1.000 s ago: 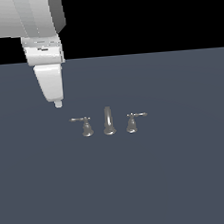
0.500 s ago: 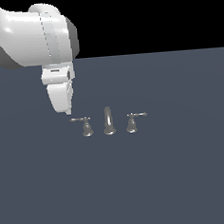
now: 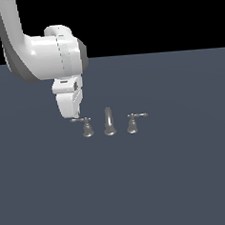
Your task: Turn on the faucet by rotating a designated handle.
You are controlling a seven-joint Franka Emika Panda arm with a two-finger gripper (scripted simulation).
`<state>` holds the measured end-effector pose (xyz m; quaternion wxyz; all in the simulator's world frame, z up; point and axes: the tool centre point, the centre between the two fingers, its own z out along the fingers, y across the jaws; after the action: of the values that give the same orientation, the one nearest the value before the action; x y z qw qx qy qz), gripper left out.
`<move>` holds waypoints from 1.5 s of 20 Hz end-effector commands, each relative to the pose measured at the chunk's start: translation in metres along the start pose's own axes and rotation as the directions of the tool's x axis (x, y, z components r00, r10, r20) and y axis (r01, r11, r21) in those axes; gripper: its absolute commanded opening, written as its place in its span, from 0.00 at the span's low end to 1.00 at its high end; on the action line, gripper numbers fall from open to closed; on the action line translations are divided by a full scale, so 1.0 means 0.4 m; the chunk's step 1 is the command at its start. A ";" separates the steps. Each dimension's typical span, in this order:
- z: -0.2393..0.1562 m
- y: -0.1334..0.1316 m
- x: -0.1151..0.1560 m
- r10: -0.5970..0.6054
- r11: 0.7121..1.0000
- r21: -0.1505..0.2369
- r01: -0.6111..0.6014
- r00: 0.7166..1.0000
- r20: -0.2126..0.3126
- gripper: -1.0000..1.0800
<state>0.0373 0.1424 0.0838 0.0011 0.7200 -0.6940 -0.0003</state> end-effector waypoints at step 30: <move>0.018 0.105 -0.015 0.043 0.999 0.006 -0.043 0.999 0.001 0.00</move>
<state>0.0059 0.1479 0.0767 -0.0073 0.7038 -0.7103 0.0041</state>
